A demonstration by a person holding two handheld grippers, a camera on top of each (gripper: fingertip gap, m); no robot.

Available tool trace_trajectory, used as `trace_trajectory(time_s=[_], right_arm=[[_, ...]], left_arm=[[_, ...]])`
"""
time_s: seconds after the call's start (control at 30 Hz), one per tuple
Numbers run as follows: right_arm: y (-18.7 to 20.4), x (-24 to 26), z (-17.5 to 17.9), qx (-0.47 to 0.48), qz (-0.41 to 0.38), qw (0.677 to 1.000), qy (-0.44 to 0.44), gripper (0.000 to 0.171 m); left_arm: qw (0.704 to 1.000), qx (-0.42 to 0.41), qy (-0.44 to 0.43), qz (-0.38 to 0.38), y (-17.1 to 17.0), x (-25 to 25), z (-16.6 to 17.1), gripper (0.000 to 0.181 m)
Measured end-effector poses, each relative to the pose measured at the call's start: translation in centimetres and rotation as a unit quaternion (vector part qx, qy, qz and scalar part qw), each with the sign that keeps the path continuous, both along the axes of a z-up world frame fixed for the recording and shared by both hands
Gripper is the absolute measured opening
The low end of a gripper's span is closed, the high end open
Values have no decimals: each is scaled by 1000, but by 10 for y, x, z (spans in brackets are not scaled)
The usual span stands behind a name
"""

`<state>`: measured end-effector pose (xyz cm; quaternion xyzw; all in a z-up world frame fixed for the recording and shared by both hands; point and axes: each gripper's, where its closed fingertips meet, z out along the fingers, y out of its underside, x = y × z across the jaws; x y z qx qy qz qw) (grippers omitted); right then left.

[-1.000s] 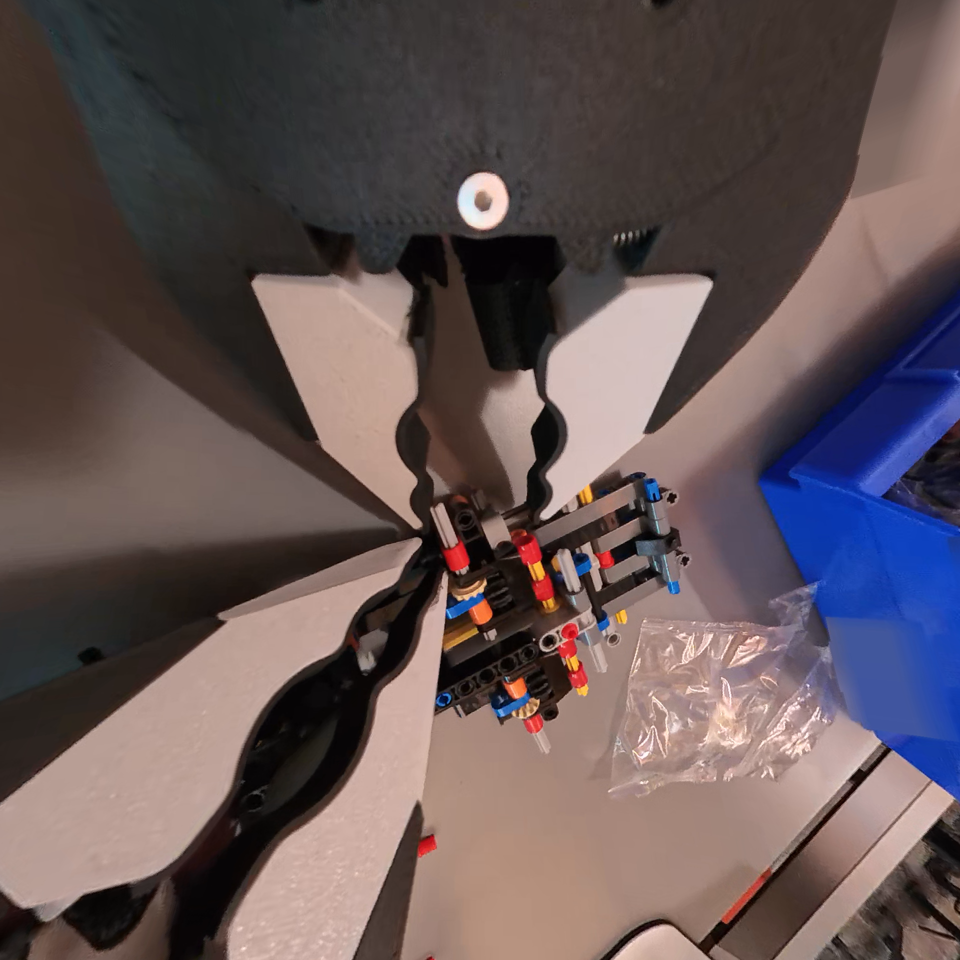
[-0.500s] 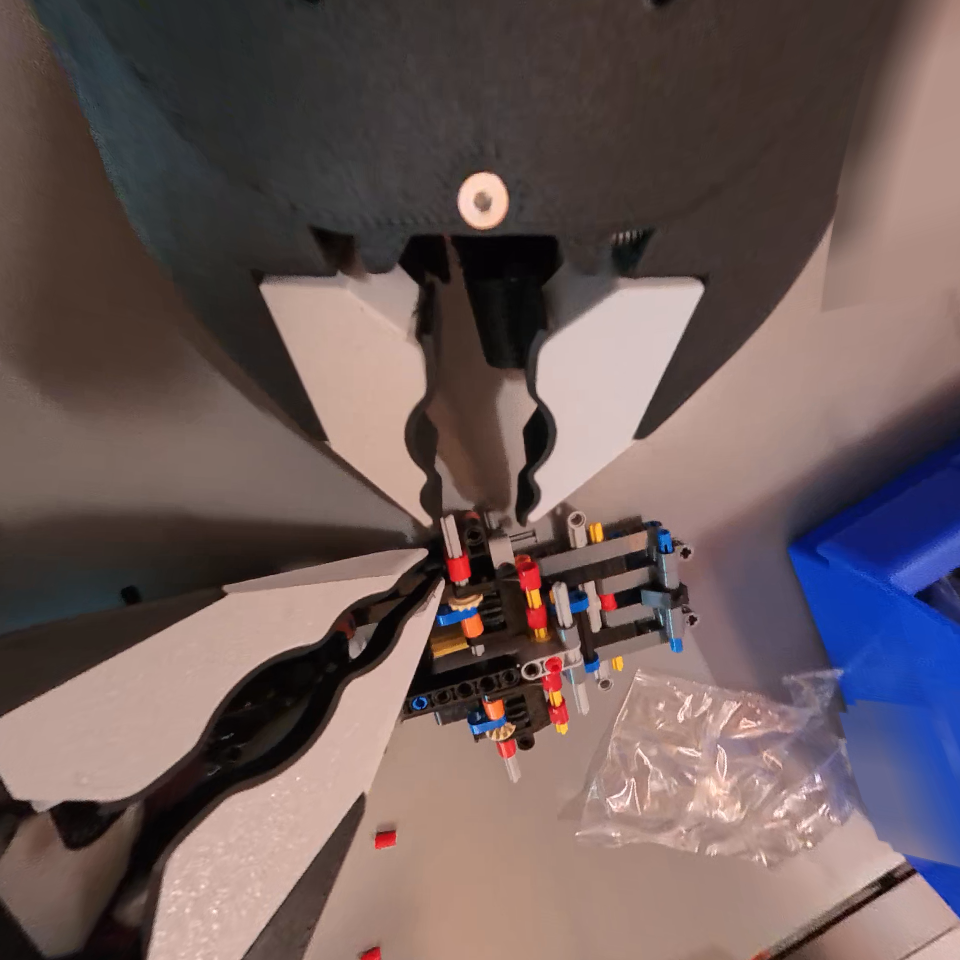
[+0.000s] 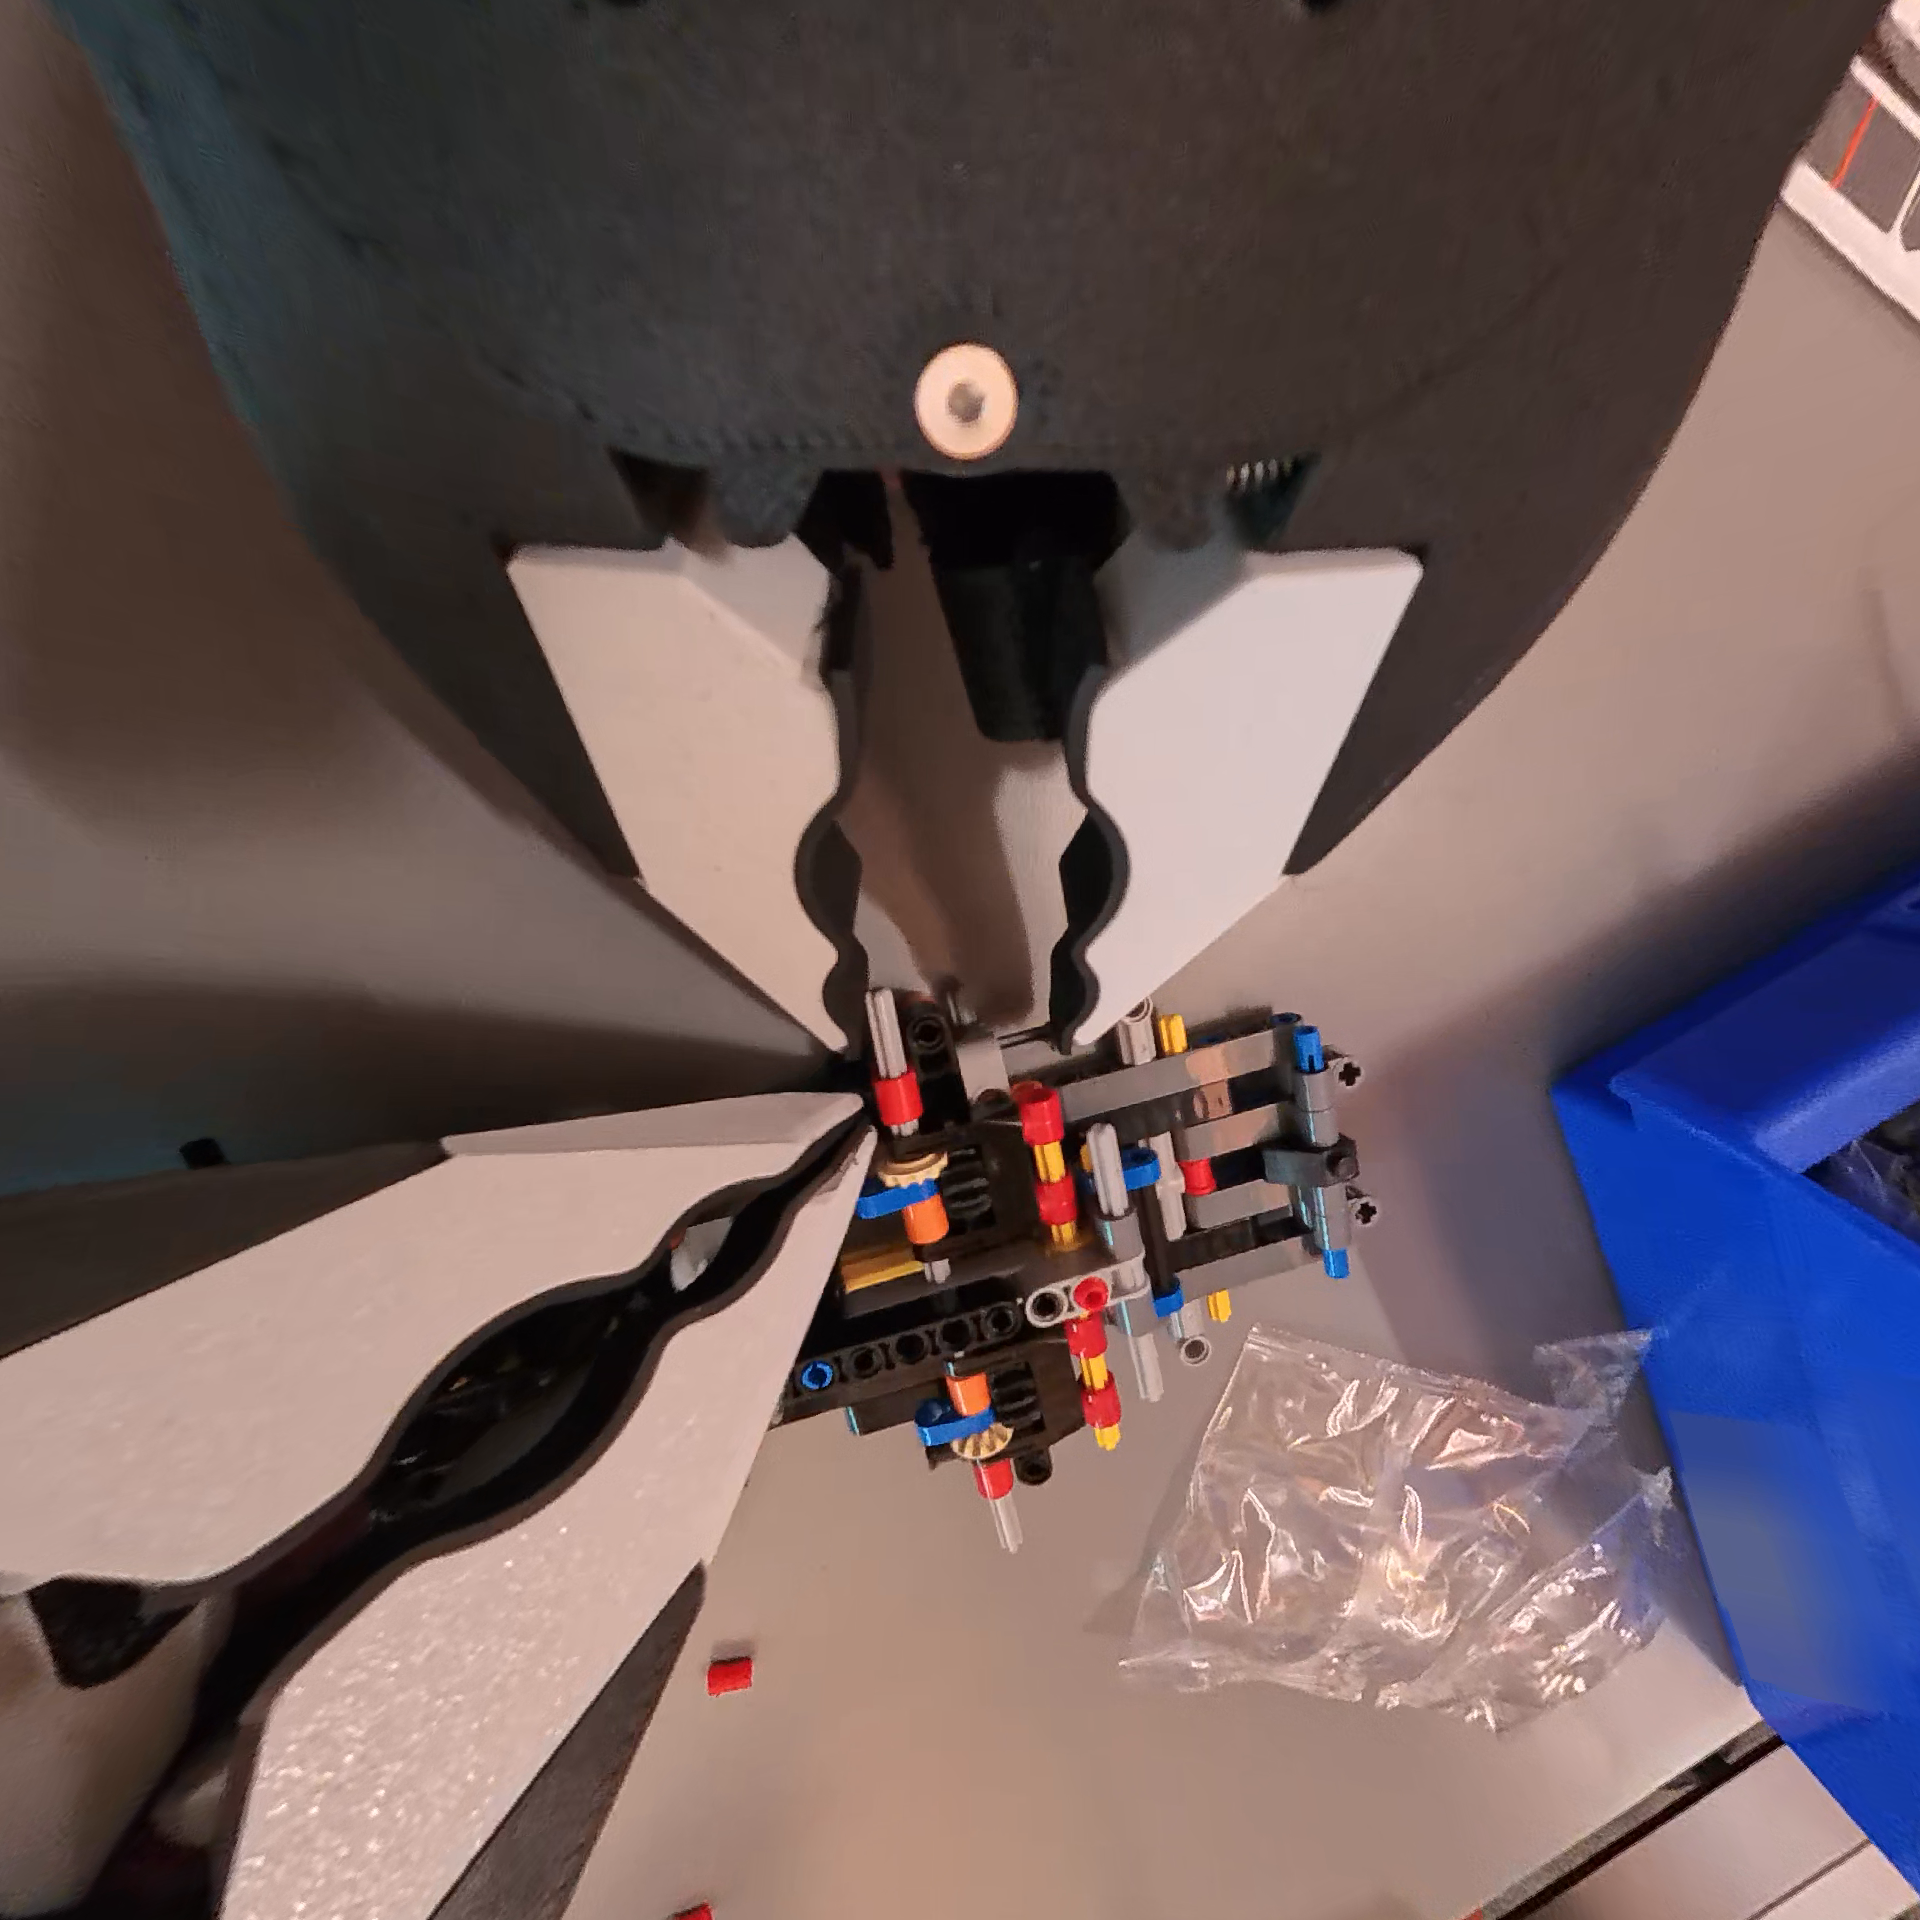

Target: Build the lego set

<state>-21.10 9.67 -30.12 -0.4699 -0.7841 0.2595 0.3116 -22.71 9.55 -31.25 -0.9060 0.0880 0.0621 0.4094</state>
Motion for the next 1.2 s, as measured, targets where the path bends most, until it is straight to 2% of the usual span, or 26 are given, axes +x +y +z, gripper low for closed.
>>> trace_trajectory(time_s=[0.5,0.97,1.1,1.2], right_arm=[[4,0,0,-1,-3,1000,1,0],[5,0,1,-5,-3,1000,6,0],[5,0,1,-6,-4,1000,11,0],[5,1,1,-9,-5,1000,13,0]], left_arm=[[998,2,54,-38,4,1,0,31],[998,4,66,-21,6,2,1,28],[998,-2,43,-39,3,2,-1,34],[998,-4,-24,-61,-7,4,1,41]])
